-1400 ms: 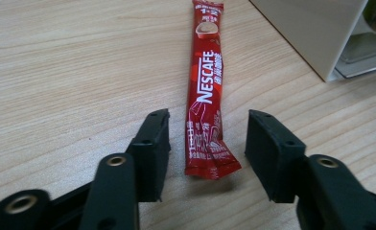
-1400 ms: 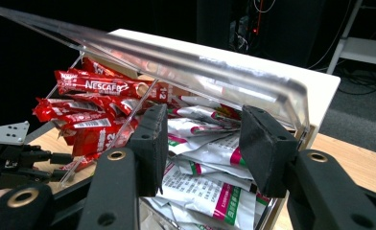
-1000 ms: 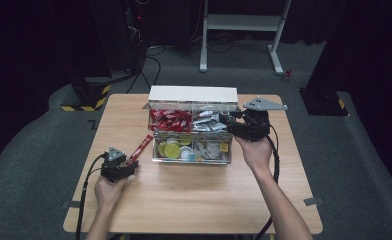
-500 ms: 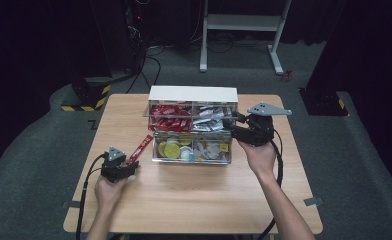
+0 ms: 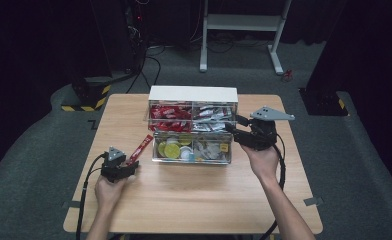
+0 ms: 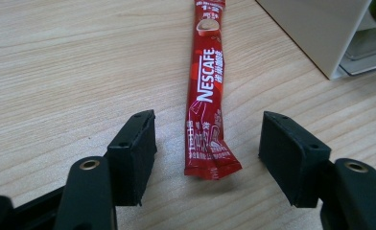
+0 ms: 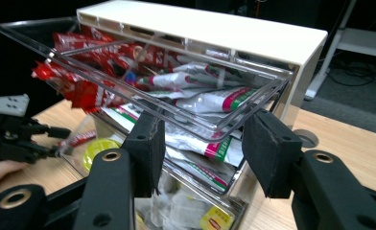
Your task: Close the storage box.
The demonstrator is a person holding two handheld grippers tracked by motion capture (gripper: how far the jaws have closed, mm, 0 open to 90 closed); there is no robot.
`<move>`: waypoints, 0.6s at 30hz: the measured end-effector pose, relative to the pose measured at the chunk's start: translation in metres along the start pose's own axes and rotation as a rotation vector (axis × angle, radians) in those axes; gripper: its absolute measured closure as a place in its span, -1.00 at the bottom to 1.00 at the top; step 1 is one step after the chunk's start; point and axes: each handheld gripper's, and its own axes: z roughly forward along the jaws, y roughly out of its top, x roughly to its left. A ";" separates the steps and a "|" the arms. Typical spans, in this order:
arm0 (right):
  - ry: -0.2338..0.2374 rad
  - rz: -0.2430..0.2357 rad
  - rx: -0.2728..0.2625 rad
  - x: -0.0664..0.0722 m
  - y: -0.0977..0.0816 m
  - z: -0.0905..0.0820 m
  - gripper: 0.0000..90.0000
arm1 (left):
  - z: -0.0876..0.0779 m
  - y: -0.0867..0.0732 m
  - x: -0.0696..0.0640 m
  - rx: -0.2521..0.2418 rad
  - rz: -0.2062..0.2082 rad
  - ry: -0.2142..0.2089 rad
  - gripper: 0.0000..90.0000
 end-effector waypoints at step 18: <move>-0.023 -0.025 0.022 0.002 -0.011 -0.004 0.09 | 0.000 0.000 0.001 0.000 -0.006 0.000 -0.15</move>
